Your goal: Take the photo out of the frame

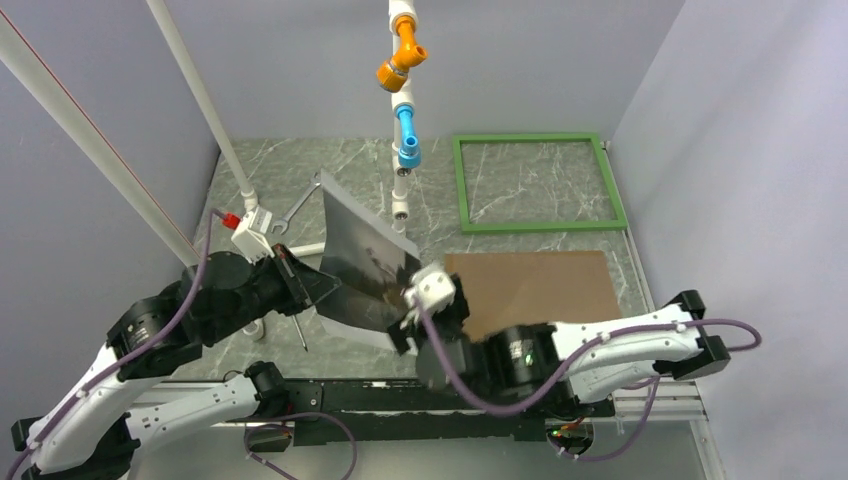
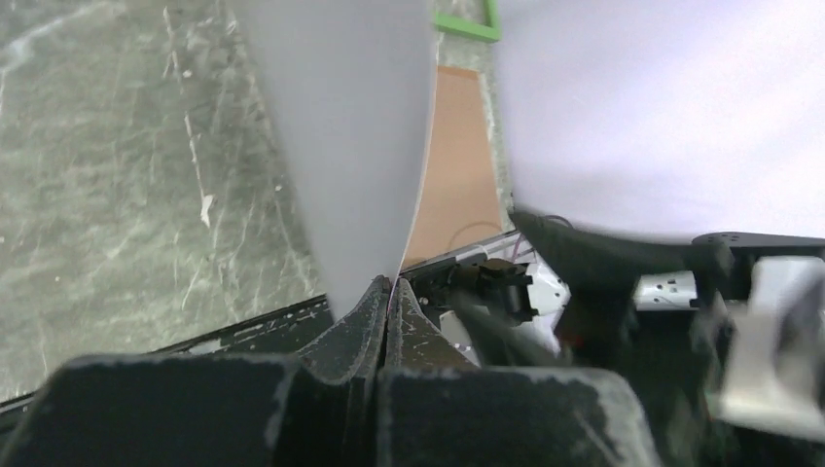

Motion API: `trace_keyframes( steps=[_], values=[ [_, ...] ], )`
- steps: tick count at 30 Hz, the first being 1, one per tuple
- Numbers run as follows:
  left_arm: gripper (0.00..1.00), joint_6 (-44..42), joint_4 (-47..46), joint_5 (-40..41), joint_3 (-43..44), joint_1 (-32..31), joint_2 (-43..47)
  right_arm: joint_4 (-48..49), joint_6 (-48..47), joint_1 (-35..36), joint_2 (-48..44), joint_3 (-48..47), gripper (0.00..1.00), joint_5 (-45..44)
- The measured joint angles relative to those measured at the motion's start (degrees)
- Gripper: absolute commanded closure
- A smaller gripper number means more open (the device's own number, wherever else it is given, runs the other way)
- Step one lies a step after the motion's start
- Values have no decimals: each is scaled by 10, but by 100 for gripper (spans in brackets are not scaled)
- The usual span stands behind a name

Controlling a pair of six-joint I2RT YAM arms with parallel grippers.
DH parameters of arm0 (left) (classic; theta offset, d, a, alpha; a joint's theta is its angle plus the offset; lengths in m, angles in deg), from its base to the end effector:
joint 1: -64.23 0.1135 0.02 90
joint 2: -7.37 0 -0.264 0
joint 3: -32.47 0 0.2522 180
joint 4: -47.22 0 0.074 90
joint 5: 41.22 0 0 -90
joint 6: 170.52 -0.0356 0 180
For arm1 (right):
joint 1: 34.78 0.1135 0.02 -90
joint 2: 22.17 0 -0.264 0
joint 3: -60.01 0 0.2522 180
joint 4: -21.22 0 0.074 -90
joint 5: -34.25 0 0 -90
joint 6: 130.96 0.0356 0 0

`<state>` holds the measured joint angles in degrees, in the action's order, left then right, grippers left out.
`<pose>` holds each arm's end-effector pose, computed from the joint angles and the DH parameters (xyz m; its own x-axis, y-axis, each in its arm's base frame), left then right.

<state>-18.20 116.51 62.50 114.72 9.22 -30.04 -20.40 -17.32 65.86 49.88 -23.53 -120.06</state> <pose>0.0574 -0.0672 0.4068 -0.7054 -0.4924 -0.5098 0.1020 0.6412 -0.7605 -0.0171 0.2645 0.3700 -0.1436 -0.1769 -0.9737 -0.5593 0.8262 -0.0676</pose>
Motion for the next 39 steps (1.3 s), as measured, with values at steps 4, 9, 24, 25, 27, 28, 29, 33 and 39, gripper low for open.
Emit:
trace_keyframes(
  steps=[4, 9, 24, 25, 27, 28, 29, 33, 39],
  values=[
    [100, -45, -11, -19, 53, 1, -19, -49, 24, -135, -36, 0, 23, 42],
    [100, -84, -47, -44, 143, 1, -73, -101, 43, -200, -77, 1, 23, 73],
    [100, -71, -242, -171, 114, 2, -257, -212, 115, -214, -250, -19, 24, 2],
    [100, -65, -257, -175, 94, 2, -258, -215, 116, -215, -261, -19, 24, -2],
    [100, -48, -287, -180, 59, 2, -259, -221, 120, -216, -271, -19, 24, -4],
    [100, -39, -306, -184, 39, 2, -259, -226, 124, -216, -272, -19, 24, -6],
    [100, -28, -327, -186, 18, 2, -261, -229, 126, -216, -269, -19, 24, -6],
    [100, 15, -397, -181, -52, -2, -278, -234, 134, -215, -254, -9, 24, -5],
    [100, 78, -501, -151, -144, -21, -307, -238, 149, -215, -247, 22, 23, 4]
  ],
)
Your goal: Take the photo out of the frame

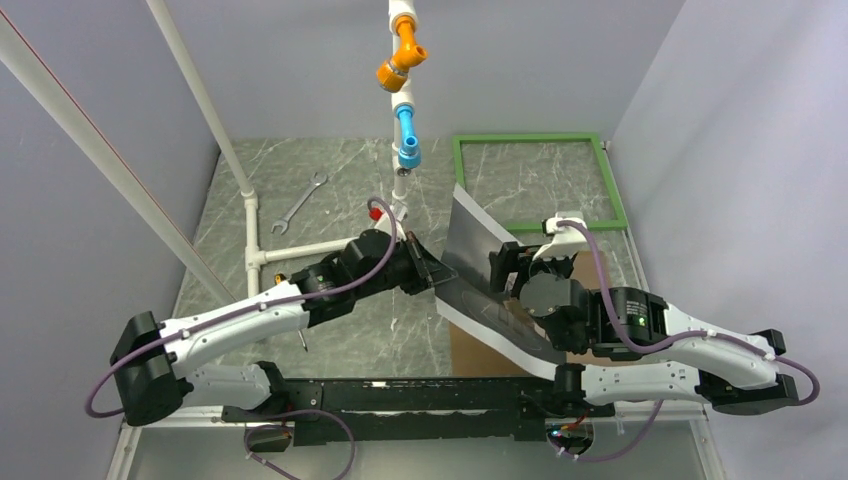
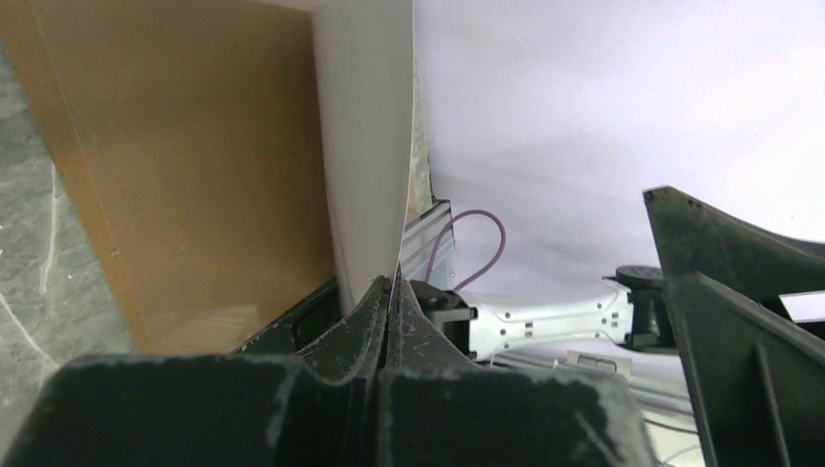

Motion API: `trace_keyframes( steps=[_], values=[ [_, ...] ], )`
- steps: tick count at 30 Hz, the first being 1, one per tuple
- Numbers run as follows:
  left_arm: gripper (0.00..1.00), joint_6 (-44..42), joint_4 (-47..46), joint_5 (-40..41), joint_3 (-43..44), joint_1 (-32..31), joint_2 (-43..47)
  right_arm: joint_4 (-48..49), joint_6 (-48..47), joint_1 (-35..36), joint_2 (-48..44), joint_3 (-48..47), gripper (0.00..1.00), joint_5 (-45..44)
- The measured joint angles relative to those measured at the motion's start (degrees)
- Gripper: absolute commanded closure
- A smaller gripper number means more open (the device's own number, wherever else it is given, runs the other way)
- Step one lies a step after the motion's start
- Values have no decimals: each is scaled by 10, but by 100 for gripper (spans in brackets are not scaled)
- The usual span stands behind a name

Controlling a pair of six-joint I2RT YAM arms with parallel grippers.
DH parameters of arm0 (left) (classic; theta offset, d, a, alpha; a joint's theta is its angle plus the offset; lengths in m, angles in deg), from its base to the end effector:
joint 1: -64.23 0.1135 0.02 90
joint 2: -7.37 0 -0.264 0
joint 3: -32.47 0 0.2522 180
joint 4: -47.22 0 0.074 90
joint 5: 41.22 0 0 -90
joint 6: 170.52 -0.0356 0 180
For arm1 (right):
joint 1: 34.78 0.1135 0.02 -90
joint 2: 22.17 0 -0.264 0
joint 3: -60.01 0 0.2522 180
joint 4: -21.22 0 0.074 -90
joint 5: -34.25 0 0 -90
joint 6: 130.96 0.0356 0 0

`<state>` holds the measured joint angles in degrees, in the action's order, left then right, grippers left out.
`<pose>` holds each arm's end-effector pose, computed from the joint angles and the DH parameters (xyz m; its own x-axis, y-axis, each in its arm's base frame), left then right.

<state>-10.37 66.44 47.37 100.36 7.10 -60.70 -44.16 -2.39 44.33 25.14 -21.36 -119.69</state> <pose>0.1496 -0.2331 0.3212 -0.8628 -0.3973 -0.3126 0.1198 0.4400 -0.8900 0.0553 0.1182 0.4022 -0.2554 0.1225 -0.9591 -0.1627 0.9724 0.1675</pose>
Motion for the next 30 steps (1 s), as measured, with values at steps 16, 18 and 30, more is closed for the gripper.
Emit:
trace_keyframes(
  steps=[16, 18, 30],
  values=[
    [100, 115, -266, 66, -165, -37, -102, -15, 36, 0, -5, 39, 22, 27],
    [100, 104, -239, 74, -163, -34, -78, -19, 41, 0, -5, 41, 22, 28],
    [100, 55, -121, 113, -148, -28, 74, -5, 34, 0, -2, 47, 22, 30]
  ],
)
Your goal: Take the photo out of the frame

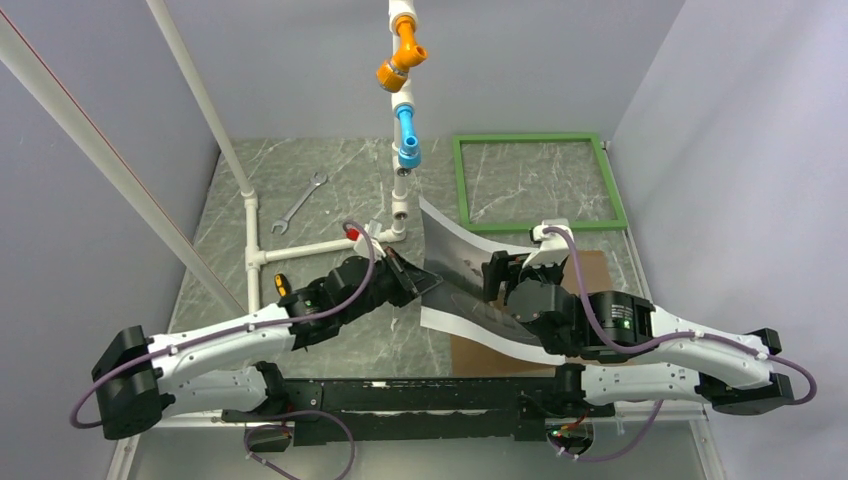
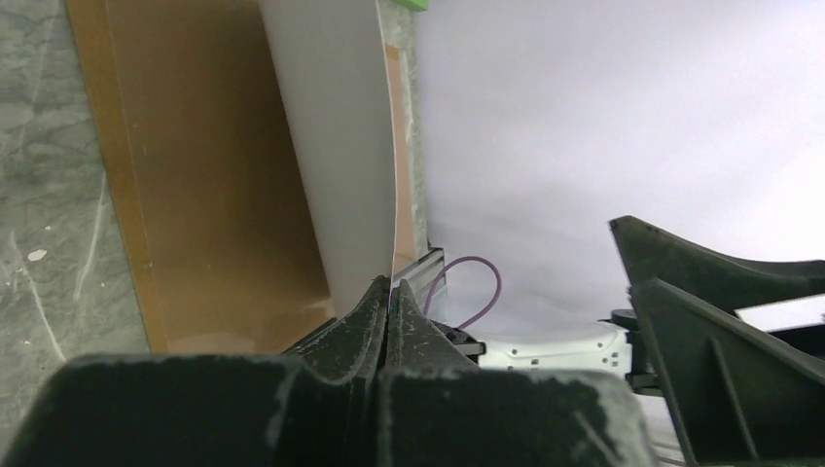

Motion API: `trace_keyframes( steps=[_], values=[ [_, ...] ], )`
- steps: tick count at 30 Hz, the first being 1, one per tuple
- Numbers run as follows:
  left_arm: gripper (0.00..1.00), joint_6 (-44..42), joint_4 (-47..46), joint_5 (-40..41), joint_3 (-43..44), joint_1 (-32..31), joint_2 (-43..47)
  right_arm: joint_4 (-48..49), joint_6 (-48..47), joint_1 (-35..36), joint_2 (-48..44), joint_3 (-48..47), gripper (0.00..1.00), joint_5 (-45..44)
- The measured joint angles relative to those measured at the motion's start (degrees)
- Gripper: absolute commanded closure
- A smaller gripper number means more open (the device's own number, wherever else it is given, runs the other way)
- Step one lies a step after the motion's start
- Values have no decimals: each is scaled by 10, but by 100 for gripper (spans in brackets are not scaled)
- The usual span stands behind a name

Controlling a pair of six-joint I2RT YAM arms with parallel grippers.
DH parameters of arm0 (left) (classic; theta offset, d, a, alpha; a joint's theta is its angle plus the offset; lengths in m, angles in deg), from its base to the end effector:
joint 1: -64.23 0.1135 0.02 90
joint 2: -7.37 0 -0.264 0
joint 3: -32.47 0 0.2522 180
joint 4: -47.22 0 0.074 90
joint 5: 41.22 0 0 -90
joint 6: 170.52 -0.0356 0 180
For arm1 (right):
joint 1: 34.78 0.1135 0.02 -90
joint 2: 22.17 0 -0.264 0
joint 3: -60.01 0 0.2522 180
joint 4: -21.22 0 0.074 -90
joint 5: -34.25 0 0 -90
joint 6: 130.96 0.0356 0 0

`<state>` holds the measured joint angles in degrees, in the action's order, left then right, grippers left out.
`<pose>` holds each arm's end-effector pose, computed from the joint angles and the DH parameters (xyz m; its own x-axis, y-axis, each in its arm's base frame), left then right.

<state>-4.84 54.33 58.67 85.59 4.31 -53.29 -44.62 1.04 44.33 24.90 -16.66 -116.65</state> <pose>0.1287 -0.2100 0.2830 -0.7766 -0.5636 -0.2814 0.0674 0.3697 -0.9267 0.0557 0.1248 0.3774 -0.3135 0.0931 -0.9450 -0.1812 0.9710 0.1558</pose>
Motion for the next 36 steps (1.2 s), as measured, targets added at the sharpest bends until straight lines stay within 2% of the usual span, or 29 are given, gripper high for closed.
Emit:
trace_keyframes(
  steps=[21, 30, 36],
  values=[
    [100, 51, -178, -23, -2, -42, -257, 6, 3, 0, -2, 8, 22, 5],
    [100, 66, -231, -12, 37, -52, -319, 2, 11, 0, -18, 17, 22, 5],
    [100, 76, -224, 6, -8, -54, -282, -7, 16, 0, -23, 19, 22, 5]
  ],
)
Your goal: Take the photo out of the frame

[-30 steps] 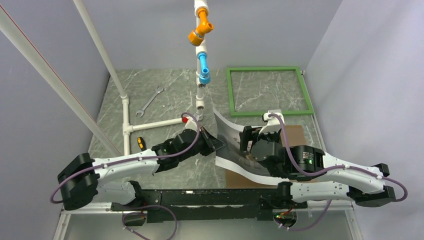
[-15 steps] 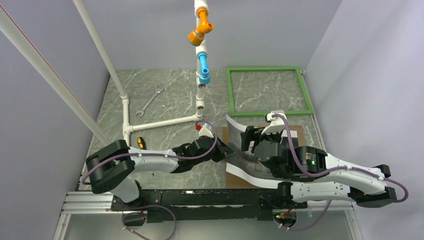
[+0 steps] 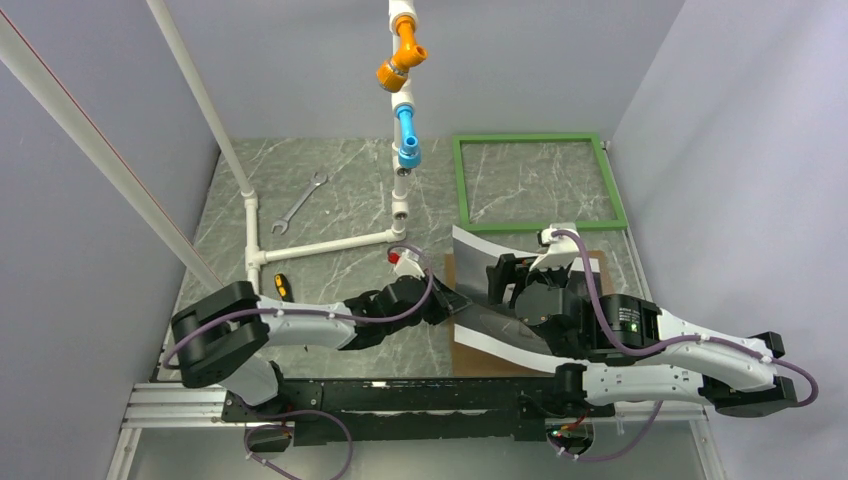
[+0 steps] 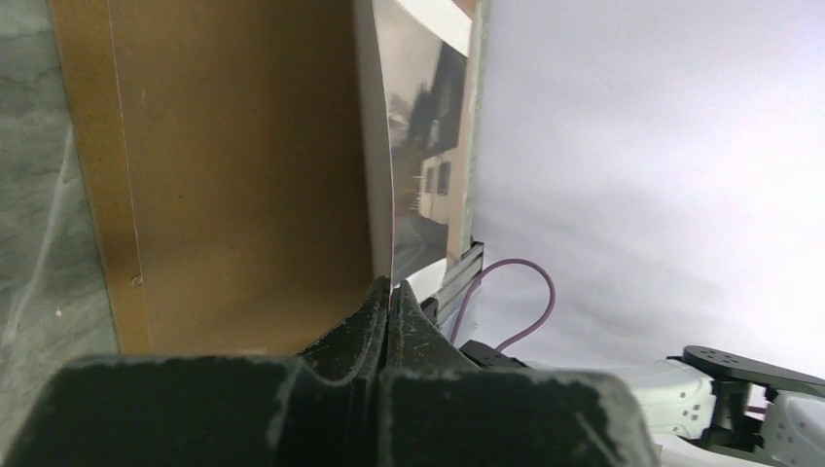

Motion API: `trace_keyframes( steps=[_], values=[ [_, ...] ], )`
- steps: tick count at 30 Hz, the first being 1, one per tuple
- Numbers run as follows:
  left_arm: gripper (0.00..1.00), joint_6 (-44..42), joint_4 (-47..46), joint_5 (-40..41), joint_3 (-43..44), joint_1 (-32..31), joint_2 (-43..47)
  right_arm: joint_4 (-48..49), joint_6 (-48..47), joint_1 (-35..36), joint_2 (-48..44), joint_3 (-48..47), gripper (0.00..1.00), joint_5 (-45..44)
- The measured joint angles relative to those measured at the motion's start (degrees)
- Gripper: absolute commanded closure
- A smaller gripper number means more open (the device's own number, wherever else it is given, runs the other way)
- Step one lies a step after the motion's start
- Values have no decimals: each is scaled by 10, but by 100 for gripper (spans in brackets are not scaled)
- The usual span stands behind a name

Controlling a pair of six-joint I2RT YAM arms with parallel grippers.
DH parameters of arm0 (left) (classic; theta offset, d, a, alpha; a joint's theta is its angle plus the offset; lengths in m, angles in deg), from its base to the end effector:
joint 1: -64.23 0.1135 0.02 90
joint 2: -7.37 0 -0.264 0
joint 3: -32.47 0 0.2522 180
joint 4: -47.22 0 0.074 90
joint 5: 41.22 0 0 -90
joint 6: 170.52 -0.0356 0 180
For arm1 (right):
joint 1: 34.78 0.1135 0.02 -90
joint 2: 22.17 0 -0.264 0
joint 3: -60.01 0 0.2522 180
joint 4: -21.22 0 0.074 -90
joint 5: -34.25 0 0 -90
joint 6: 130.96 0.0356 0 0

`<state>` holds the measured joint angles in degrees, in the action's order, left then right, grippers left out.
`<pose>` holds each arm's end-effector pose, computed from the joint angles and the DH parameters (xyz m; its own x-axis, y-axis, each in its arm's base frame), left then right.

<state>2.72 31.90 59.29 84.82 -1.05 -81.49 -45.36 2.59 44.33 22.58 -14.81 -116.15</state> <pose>0.1393 -0.2871 0.1880 -0.8341 -0.5231 -0.1752 -0.0533 0.3926 -0.9181 0.0539 0.1163 0.3712 -0.3247 0.1137 -0.9390 -0.1784 0.9676 0.1788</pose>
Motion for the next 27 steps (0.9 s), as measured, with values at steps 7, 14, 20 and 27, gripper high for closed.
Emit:
trace_keyframes(
  steps=[7, 14, 20, 27],
  values=[
    [100, 10, -16, 11, -13, 1, 22, 2, 0, 0, 1, 1, 22, 0],
    [100, 30, -41, -12, -8, 0, -56, 0, 1, 0, 8, 1, 22, 4],
    [100, 48, -38, -12, 10, -7, -71, 0, 1, 0, 2, 2, 21, 4],
    [100, 71, -38, -7, 11, -8, -100, 1, 1, 0, 4, 9, 20, 4]
  ],
)
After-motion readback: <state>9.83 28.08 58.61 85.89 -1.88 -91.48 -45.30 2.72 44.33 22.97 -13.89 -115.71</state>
